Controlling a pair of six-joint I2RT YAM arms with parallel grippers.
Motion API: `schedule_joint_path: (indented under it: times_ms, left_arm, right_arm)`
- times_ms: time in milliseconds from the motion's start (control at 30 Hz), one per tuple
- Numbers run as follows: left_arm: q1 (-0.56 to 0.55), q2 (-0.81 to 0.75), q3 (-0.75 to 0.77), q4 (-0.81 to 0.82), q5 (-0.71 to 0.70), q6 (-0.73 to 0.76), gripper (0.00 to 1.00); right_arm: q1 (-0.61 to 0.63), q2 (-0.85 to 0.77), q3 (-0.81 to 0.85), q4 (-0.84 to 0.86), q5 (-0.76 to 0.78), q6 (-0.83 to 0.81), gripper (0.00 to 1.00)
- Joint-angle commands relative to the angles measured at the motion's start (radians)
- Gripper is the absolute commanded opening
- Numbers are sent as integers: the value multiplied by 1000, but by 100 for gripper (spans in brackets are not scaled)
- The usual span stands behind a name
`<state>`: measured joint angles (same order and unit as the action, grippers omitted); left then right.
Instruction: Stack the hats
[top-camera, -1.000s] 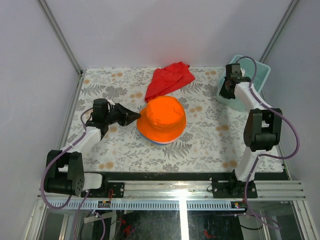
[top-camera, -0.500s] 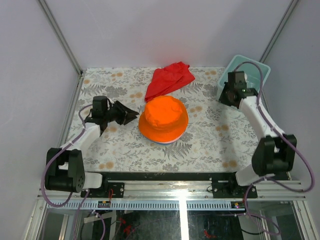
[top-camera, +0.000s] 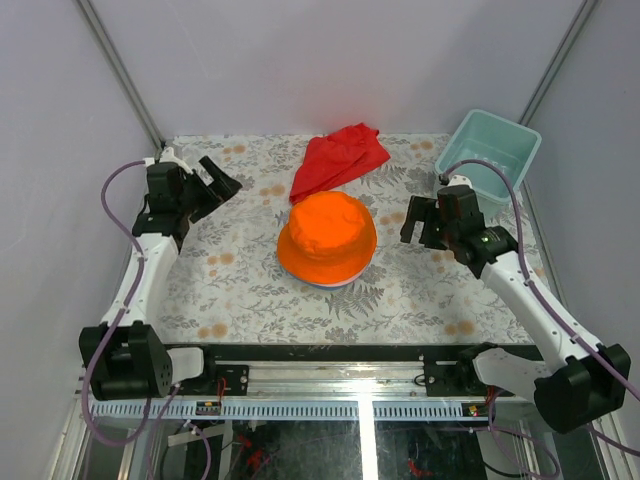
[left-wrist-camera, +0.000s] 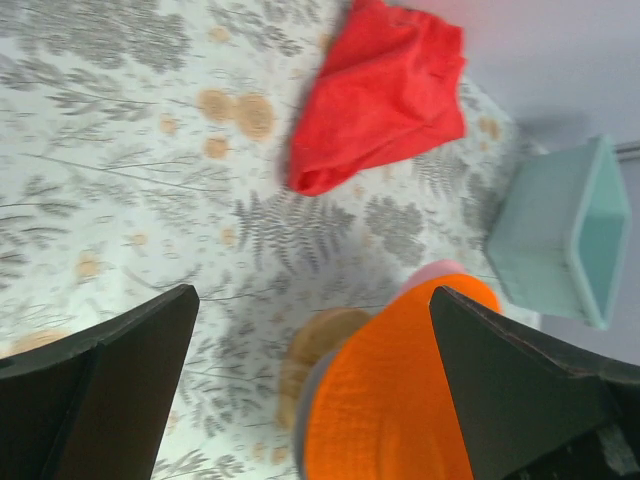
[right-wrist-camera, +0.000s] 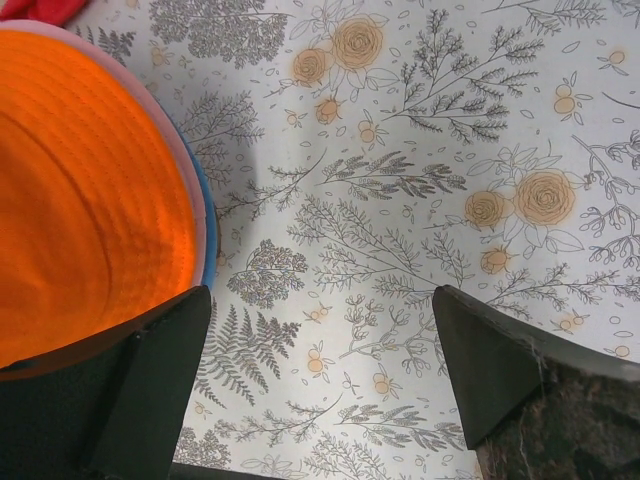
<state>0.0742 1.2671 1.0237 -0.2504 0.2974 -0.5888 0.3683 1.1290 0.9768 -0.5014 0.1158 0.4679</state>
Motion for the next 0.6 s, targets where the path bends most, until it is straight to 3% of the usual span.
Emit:
schedule_joint_path:
  times_ms: [0, 67, 100, 167, 267, 433, 567]
  left_arm:
    - [11, -121, -69, -71, -164, 162, 100]
    - [23, -181, -174, -2, -93, 266, 100]
    - [27, -210, -225, 35, -45, 403, 100]
    - [31, -258, -300, 49, -149, 364, 100]
    - [36, -331, -411, 38, -230, 433, 100]
    - [37, -450, -586, 203, -149, 433, 100]
    - [35, -464, -680, 340, -203, 433, 100]
  right_arm:
    - [4, -57, 28, 4, 56, -13, 100]
    - [4, -65, 25, 6, 78, -18, 100]
    - [4, -67, 26, 5, 83, -22, 99]
    - [3, -67, 27, 5, 87, -33, 99]
    - [4, -72, 33, -3, 99, -56, 100]
    - [4, -100, -12, 49, 112, -159, 99]
    - [2, -151, -82, 84, 185, -78, 99]
